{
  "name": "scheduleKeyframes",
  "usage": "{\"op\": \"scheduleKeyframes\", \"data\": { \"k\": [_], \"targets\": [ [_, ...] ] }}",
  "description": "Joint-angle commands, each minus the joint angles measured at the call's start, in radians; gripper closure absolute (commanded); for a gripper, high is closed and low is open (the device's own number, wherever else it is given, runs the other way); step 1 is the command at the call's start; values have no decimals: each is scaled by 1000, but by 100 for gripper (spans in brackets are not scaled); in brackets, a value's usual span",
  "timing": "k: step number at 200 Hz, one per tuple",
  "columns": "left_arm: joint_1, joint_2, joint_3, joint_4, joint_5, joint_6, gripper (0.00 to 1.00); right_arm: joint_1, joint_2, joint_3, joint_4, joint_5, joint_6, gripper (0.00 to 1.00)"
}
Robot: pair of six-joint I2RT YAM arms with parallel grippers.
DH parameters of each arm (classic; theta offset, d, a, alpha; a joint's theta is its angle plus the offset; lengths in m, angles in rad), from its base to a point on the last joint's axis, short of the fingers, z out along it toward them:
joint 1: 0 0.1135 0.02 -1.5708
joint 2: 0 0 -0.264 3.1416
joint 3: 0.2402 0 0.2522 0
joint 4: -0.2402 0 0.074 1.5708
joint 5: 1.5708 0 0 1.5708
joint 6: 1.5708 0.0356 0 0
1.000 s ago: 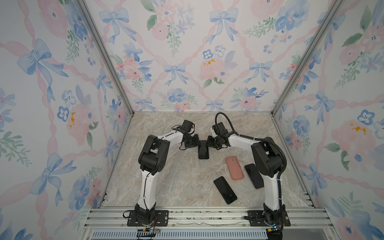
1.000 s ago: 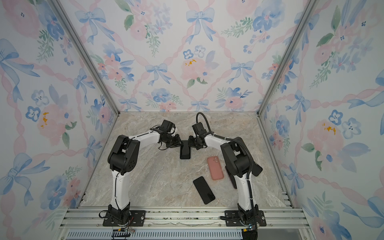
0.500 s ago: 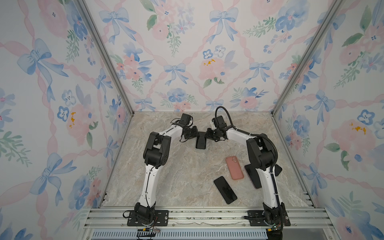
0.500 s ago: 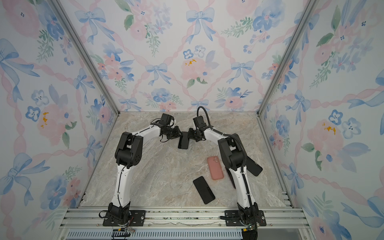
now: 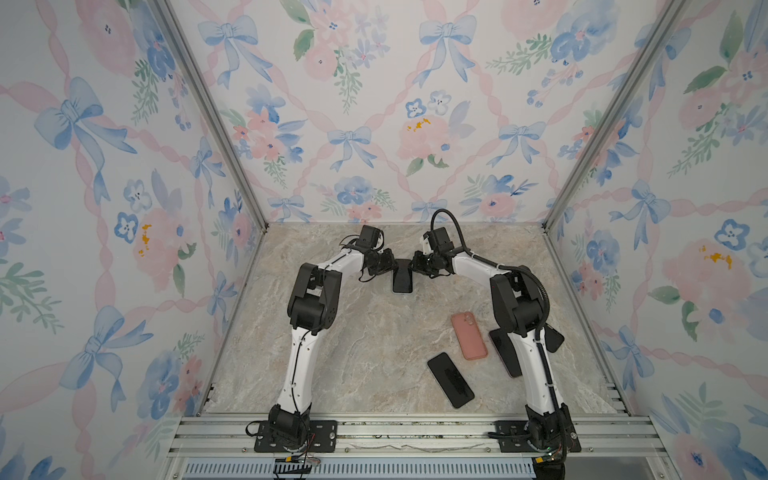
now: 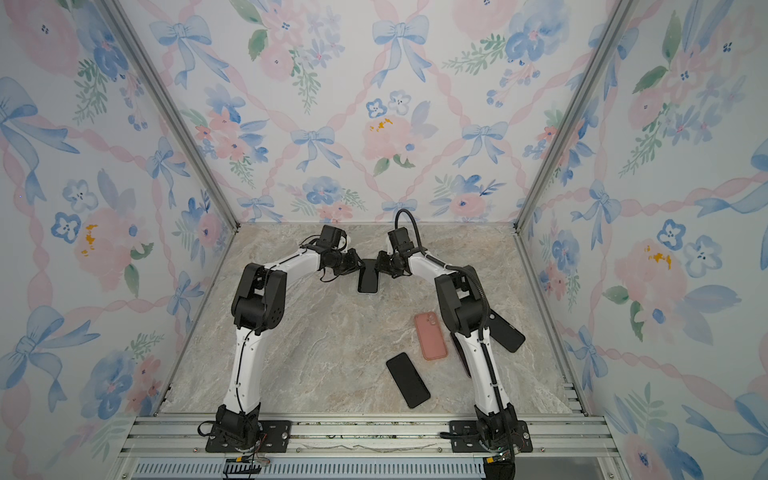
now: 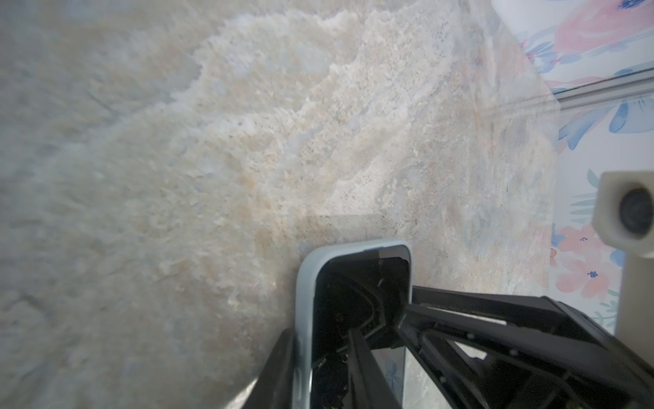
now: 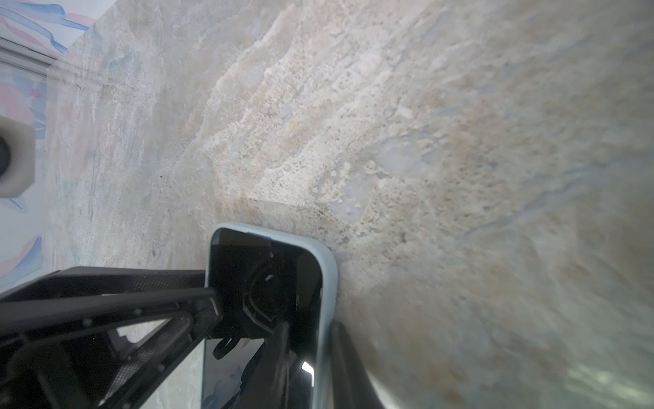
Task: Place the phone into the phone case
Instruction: 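Press the case corners onto the phone's short end with both grippers, then lay the cased phone flat on the table and open both grippers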
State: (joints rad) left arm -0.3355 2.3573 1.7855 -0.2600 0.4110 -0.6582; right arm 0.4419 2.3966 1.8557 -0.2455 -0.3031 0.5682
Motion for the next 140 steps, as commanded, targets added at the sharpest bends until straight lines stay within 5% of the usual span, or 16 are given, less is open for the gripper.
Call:
{"op": "scheduleKeyframes", "data": {
  "k": [1, 49, 94, 140],
  "targets": [
    [-22, 40, -11, -7, 65, -8, 72, 34, 40, 39, 21, -113, -9, 77],
    [-17, 20, -27, -5, 53, 3, 70, 17, -12, -1, 9, -102, -22, 72],
    [7, -60, -39, -6, 37, 29, 55, -24, -188, -55, -142, -54, -139, 61],
    [-24, -232, -227, -5, -24, 45, 51, -23, -478, -354, -184, 45, -183, 59]
  ]
}}
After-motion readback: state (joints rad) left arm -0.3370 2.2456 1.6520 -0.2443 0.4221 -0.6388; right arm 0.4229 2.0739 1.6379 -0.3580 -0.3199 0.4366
